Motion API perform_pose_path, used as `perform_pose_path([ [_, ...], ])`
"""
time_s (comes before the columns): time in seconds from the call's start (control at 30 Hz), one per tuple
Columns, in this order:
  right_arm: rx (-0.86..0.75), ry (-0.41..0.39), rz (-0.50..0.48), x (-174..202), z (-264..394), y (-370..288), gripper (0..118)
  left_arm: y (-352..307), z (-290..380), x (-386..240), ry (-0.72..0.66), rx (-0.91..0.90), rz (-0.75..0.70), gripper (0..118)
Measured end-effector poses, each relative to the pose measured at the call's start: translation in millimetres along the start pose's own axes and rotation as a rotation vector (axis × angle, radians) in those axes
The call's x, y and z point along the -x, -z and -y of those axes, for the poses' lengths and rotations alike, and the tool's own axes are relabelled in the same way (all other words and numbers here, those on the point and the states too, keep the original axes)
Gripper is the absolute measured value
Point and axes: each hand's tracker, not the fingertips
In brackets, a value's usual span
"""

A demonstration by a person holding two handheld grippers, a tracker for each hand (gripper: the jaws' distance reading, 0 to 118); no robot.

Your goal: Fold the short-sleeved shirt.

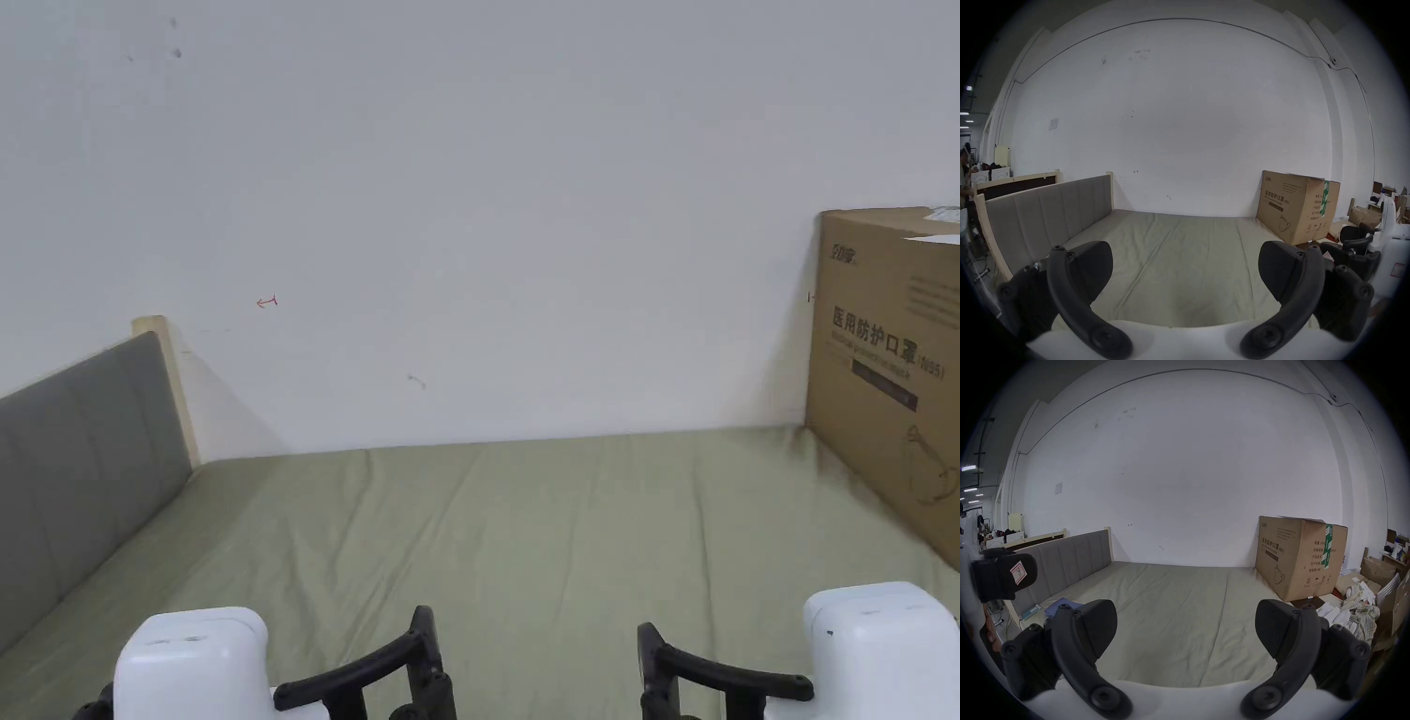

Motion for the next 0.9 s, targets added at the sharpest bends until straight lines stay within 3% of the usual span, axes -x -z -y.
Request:
perform_pose_path([
  [0.13, 0.004, 0.053, -0.065, -4, -6, 0, 114, -7, -2, -10, 0.126, -0.053, -0.075, 118],
  [0.47, 0.003, 0.028, -0.038, -7, -11, 6, 114, -2, -11, -5, 0.063, 0.005, -0.133, 118],
  [0.63, 0.004, 0.022, -0.034, -8, -12, 6, 114, 3, -16, 0, -0.058, 0.076, -0.166, 118],
  [0.9, 0.015, -0.005, -0.027, -4, -8, 8, 114, 8, -13, -5, 0.022, 0.064, -0.167, 118],
])
